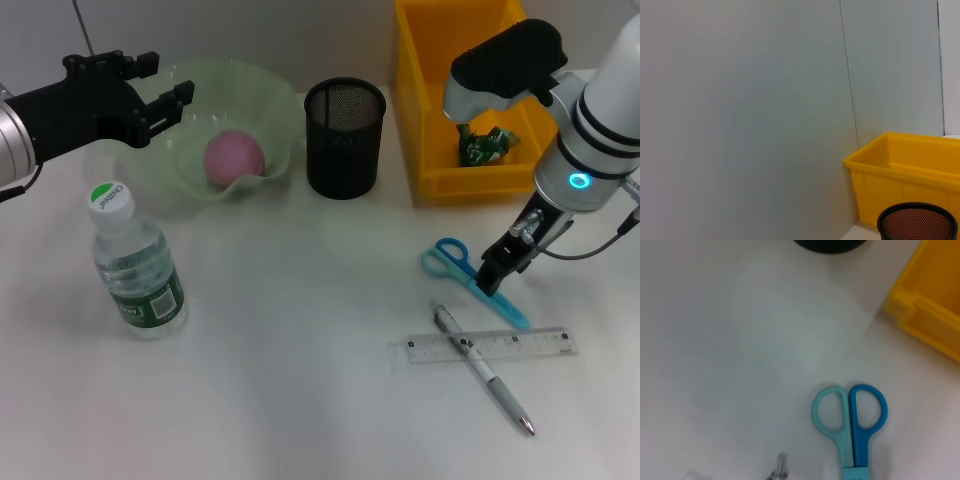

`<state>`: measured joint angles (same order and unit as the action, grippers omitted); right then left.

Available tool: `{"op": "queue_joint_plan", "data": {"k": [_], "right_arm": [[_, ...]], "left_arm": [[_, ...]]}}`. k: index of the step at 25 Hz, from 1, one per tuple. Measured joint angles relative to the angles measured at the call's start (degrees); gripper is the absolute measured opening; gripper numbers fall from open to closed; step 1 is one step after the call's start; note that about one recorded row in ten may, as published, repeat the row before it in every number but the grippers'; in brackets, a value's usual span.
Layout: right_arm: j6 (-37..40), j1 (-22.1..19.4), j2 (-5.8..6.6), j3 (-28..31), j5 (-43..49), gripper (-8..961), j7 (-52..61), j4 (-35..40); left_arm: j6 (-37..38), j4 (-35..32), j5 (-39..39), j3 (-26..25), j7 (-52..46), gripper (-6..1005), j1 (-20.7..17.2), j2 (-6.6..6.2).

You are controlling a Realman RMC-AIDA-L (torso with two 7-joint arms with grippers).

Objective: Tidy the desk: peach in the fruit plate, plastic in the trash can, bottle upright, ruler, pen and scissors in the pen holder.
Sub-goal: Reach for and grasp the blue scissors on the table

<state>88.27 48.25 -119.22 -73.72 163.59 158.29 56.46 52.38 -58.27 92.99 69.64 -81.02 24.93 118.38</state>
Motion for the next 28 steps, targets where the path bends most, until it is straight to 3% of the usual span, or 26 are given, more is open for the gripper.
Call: {"op": "queue_joint_plan", "data": {"k": [28], "right_arm": [[-3.28, 1.67, -0.31, -2.07, -1.41, 506, -0.04, -4.32]], "left_arm": [[0.32, 0.18, 0.46, 0.14, 0.78, 500, 0.12, 0.03]]}}
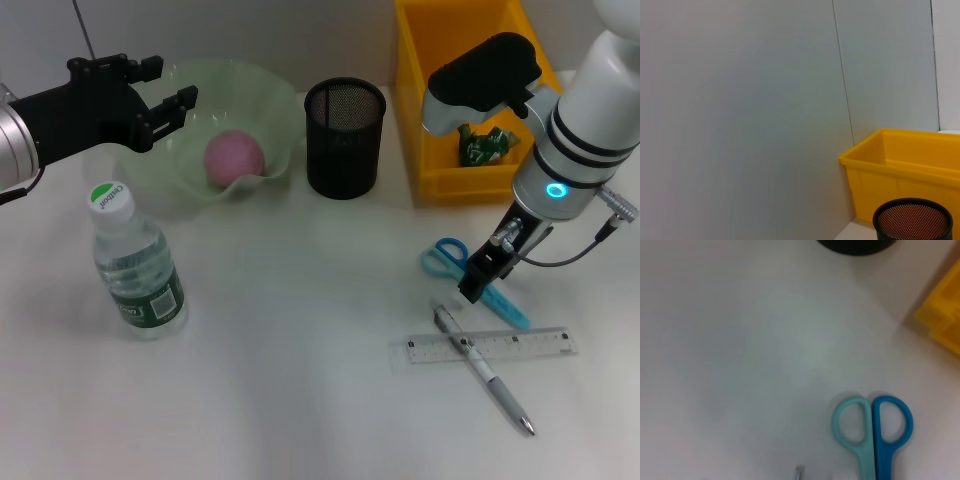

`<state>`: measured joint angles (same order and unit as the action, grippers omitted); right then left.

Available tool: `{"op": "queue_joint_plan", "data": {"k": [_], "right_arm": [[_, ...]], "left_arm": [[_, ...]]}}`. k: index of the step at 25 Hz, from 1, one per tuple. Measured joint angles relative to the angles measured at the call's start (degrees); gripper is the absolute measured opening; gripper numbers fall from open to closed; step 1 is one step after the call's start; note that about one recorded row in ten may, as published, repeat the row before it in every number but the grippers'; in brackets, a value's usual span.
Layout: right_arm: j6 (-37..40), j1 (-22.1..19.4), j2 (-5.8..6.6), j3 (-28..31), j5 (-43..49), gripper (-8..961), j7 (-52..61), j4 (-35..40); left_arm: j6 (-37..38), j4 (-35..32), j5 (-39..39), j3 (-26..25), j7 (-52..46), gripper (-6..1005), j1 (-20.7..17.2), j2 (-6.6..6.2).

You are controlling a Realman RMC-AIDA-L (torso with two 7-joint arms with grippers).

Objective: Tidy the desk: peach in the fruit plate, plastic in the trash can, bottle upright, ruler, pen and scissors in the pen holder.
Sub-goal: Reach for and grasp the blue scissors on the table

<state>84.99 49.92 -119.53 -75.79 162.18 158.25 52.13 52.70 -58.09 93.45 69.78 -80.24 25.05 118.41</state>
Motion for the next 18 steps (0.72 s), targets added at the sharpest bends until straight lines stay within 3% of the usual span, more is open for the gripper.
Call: {"op": "queue_joint_plan", "data": {"k": [18], "right_arm": [[-0.54, 0.68, 0.0, -0.06, -0.03, 506, 0.17, -1.77]], "left_arm": [[0.04, 0.0, 0.0, 0.08, 0.09, 500, -0.02, -0.03]]}}
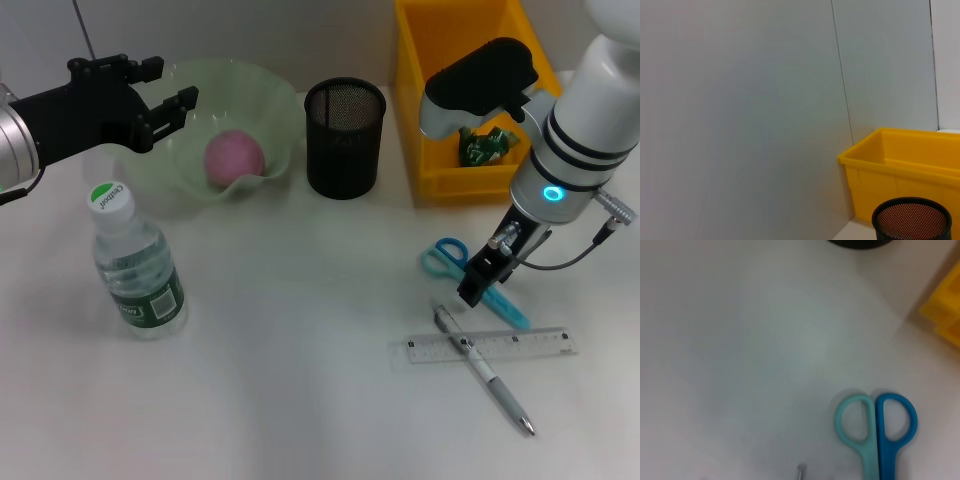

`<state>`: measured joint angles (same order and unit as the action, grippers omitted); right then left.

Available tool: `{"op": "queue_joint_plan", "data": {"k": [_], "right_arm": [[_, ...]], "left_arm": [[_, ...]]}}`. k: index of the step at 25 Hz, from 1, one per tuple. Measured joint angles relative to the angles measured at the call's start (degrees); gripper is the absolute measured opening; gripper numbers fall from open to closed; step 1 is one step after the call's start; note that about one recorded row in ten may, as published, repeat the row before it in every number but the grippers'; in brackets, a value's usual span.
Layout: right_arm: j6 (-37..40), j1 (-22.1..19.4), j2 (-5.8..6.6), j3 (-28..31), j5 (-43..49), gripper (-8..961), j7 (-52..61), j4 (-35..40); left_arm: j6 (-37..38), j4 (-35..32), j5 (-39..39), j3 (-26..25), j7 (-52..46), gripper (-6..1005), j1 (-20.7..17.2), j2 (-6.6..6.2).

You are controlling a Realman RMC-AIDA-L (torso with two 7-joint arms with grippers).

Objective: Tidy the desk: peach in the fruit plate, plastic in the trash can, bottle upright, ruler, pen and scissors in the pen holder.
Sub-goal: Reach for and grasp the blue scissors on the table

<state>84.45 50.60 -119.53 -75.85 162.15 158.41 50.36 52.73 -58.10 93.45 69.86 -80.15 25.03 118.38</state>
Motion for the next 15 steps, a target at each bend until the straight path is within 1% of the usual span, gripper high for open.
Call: {"op": "queue_joint_plan", "data": {"k": [15], "right_arm": [[0.03, 0.05, 0.09, 0.0, 0.38, 497, 0.16, -0.18]], "left_arm": [[0.08, 0.0, 0.07, 0.34, 0.38, 499, -0.23, 0.0]]}}
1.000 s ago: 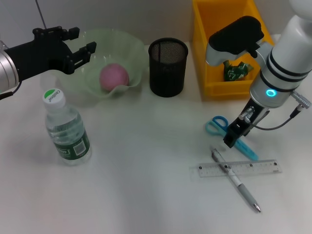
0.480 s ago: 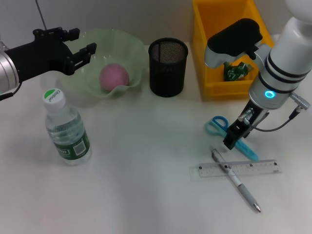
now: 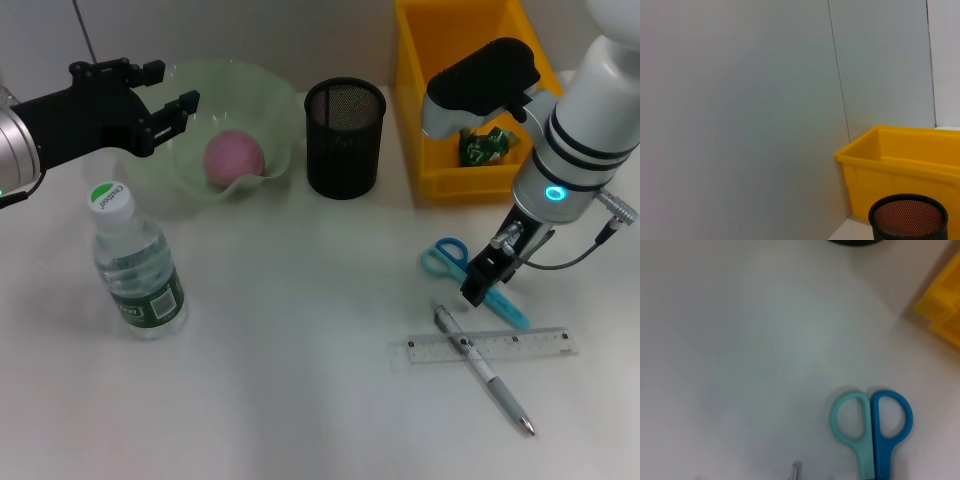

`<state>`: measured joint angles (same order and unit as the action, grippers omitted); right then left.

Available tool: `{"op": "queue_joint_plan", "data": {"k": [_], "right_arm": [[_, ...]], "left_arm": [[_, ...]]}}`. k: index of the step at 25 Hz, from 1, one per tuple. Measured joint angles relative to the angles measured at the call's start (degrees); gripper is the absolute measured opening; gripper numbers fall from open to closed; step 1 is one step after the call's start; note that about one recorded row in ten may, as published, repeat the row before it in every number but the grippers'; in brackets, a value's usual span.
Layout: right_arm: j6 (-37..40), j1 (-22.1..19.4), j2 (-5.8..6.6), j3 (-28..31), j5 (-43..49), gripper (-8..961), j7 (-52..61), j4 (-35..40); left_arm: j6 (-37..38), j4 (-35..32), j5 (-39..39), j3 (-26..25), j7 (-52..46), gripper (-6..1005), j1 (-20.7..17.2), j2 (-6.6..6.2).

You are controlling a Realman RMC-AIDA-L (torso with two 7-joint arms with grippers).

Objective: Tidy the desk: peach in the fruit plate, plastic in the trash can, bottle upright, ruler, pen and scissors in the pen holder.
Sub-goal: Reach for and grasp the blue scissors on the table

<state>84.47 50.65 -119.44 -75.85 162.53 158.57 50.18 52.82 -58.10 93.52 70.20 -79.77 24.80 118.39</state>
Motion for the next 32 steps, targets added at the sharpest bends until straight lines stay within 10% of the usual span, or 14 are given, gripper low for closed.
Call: {"op": "queue_joint_plan", "data": {"k": [32], "right_arm": [[-1.15, 0.48, 0.0, 0.0, 0.07, 430, 0.35, -1.65]], "left_arm": [[0.0, 0.01, -0.01, 0.37, 0.23, 499, -0.02, -0.09]]}}
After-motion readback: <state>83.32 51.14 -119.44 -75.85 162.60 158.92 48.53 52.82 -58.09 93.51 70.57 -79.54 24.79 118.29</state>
